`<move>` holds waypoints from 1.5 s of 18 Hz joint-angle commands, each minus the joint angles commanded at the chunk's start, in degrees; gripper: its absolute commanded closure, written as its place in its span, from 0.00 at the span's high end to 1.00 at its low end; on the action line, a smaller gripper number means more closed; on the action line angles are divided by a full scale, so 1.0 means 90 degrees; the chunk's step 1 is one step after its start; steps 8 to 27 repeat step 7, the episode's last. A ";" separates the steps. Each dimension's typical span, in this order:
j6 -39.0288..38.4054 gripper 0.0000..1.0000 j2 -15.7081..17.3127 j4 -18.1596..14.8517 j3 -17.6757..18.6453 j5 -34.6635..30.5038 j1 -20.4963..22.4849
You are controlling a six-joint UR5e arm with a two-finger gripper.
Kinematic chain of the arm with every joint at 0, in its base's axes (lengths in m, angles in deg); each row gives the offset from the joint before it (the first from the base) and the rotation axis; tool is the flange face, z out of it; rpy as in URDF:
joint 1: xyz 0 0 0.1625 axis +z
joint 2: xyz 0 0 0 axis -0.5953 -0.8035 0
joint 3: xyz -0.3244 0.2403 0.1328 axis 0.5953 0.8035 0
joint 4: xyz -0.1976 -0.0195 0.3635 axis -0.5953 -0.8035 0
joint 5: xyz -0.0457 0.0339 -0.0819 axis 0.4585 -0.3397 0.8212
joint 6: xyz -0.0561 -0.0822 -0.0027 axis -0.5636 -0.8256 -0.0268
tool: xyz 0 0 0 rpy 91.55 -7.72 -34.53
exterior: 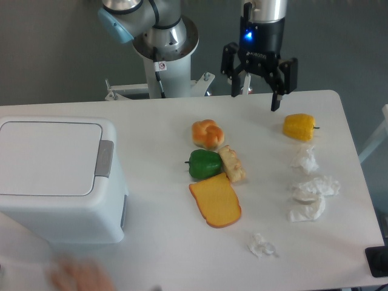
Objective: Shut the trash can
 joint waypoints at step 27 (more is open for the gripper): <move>0.0031 1.00 0.0010 -0.0010 0.0020 0.0029 0.0039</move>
